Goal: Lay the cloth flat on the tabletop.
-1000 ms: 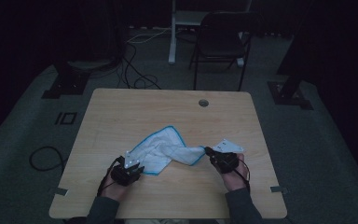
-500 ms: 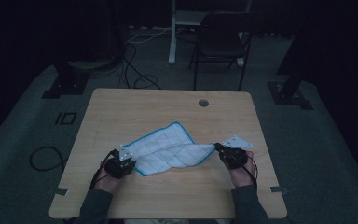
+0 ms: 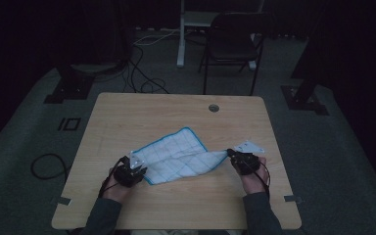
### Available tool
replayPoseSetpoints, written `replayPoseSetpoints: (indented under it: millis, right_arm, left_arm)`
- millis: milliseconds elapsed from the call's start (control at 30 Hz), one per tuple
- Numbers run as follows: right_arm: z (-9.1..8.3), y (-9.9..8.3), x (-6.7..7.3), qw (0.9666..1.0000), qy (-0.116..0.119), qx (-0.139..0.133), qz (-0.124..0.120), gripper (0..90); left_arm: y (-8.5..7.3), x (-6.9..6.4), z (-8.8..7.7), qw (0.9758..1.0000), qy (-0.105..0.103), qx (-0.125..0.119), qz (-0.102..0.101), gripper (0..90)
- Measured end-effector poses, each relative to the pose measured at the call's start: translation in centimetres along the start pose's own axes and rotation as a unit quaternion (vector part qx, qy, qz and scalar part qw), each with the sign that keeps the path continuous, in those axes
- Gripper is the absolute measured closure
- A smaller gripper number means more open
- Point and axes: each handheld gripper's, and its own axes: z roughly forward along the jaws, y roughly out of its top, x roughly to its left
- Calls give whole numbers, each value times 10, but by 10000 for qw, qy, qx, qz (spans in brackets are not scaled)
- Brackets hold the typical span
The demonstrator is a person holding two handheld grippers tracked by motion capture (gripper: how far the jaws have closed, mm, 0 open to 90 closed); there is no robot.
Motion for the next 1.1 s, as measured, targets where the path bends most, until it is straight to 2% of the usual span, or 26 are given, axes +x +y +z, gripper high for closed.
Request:
replayPoseSetpoints:
  millis: [67,100,133,167,200,233,300,367,467,533,633,767,867,1000,1100]
  right_arm:
    - [3,-1,-1,10000,7,42,57,893]
    - [7,-1,-3,9998,34,116,125,849]
    - [9,-1,-4,9997,56,165,156,799]
    - [11,-2,-5,9995,79,246,206,756]
    - [11,-2,-5,9995,79,246,206,756]
    - [12,-3,-4,9993,71,282,223,735]
    - [11,-6,-3,9994,117,257,200,675]
    - [9,-8,-1,9995,121,243,144,651]
    - [6,-12,0,9995,131,192,190,645]
    - [3,-15,1,9996,156,159,182,643]
    - [1,-19,2,9996,208,121,155,647]
    - [5,-23,6,9993,300,203,97,650]
    - [7,-24,8,9991,338,236,100,651]
    - [9,-25,9,9990,357,235,109,654]
    - [8,-26,7,9990,357,229,137,659]
  left_arm:
    - [7,-10,-3,9997,-153,-117,150,725]
    - [14,-20,-4,9989,-281,-205,306,720]
    - [14,-20,-4,9989,-281,-205,306,718]
    - [21,-32,-4,9974,-454,-270,495,715]
    - [21,-32,-4,9974,-454,-270,495,713]
    - [27,-43,-1,9957,-600,-289,649,713]
    - [32,-56,3,9929,-788,-286,844,703]
    - [34,-67,8,9903,-927,-254,1001,694]
    - [36,-81,17,9867,-1044,-196,1232,683]
    - [36,-87,23,9855,-1059,-153,1320,671]
    - [35,-92,31,9850,-911,-87,1464,640]
    - [38,-93,35,9842,-749,-112,1600,635]
    - [41,-91,39,9852,-642,-59,1589,690]
    - [48,-85,41,9857,-634,88,1559,845]
    - [53,-80,38,9864,-676,74,1497,877]
